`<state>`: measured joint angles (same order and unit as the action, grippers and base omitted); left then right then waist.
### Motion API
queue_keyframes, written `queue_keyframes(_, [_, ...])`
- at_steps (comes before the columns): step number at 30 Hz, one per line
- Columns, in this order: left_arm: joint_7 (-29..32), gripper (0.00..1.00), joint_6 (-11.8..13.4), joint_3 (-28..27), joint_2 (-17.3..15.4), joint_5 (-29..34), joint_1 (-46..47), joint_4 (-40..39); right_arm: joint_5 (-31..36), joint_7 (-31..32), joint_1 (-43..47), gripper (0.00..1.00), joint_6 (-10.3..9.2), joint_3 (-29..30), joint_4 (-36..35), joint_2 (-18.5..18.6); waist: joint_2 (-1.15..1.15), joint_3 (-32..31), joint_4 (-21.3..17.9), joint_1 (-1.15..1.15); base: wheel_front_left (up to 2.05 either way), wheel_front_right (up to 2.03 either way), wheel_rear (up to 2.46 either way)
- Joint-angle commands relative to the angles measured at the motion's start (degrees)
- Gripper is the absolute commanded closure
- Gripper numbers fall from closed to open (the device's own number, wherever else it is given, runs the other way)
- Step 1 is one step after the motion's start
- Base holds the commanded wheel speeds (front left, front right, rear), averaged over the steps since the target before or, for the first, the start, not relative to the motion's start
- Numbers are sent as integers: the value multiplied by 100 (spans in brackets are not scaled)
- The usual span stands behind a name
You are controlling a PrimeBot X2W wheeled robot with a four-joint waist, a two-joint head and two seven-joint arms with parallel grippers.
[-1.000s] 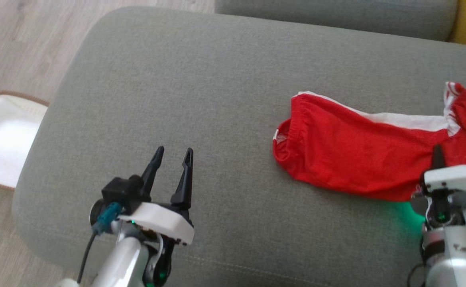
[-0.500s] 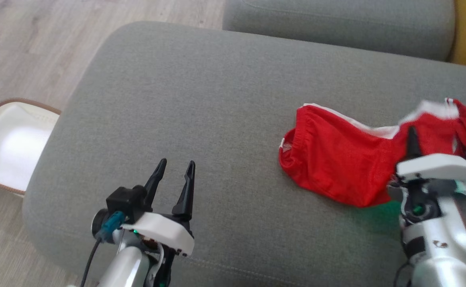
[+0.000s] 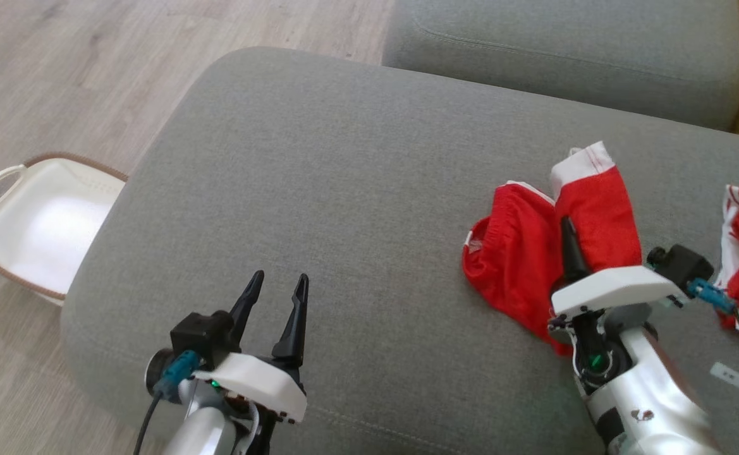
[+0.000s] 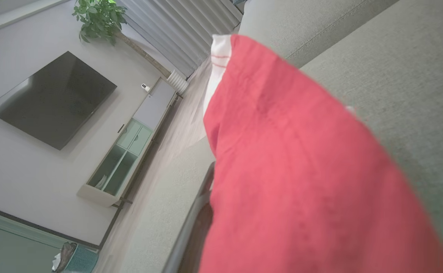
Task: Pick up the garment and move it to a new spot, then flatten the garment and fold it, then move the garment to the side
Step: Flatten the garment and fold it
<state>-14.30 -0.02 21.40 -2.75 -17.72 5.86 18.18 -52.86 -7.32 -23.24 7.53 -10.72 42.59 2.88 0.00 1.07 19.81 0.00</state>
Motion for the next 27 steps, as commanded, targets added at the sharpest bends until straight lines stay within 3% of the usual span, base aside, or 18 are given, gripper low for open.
queue_keyframes(1, [-70, 0, -18, -188, -13, 29, 123, -201, 0, -107, -209, 100, -4, -153, -112, -1, 0, 14, 43, 0, 0, 0, 0])
queue_keyframes(4, [-70, 0, -7, -149, -13, 1, 126, -222, -57, -261, -302, 100, -4, -285, 83, -1, 0, 51, 115, 0, 0, 0, 0])
queue_keyframes(5, [-70, 0, -2, -145, -13, -12, 128, -227, -39, -316, -346, 93, -4, -322, 164, -1, 0, 67, 137, 0, 0, 0, 0])
queue_keyframes(6, [-70, 0, 3, -141, -13, -23, 132, -230, -7, -368, -393, 15, -4, -360, 244, -1, 0, 85, 162, 0, 0, 0, 0])
queue_keyframes(7, [-70, 0, 6, -136, -13, -33, 138, -234, -8, -406, -440, 0, -4, -401, 304, -1, 0, 108, 188, 0, 0, 0, 0])
queue_keyframes(17, [-70, 0, 64, -47, -13, -161, 198, -277, -287, -550, -683, 0, -4, -1141, 580, -1, 0, 283, 388, 0, 0, 0, 0])
queue_keyframes(27, [-70, 0, 128, 0, -13, -218, 221, -296, -531, -186, -780, 0, -4, -2181, 998, -1, 0, 323, 430, 0, 0, 0, 0])
